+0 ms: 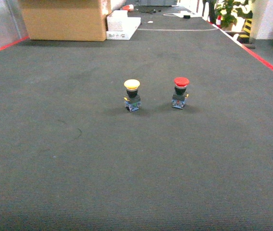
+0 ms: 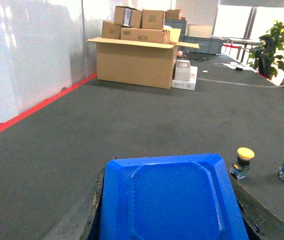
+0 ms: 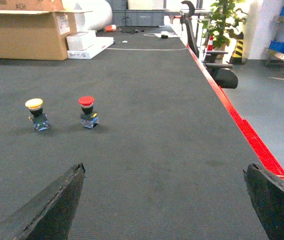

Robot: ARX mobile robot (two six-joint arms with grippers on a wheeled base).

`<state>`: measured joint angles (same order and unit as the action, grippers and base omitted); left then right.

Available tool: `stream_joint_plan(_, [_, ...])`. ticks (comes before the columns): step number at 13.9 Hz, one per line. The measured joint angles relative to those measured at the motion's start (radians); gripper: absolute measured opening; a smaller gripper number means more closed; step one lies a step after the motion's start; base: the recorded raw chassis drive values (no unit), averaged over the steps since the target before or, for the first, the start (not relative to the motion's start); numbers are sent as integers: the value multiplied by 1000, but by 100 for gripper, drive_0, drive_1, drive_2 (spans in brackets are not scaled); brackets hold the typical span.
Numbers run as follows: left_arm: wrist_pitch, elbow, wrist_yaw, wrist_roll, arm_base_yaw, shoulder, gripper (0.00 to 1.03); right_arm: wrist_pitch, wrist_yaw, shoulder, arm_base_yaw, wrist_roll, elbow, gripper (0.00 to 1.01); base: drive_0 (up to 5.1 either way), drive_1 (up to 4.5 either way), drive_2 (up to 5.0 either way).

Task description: Pick blue part to blue bin on bottom shelf

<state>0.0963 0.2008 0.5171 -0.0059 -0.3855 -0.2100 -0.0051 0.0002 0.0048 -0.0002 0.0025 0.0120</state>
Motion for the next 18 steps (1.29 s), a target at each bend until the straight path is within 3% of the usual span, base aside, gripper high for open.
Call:
stream_joint_plan(3, [0,0,0,-8,0,0,45,0,0,0,0,0,0,98,0,0,0])
stream_joint_plan(7, [-2,0,2,-13,0,-5,45,-2,0,0,0,0,0,98,-8,-414,397])
stream_joint_plan(18, [0,1,5,-14,0,0,44,0,-1,0,0,0,0,98,-121,-121,-121])
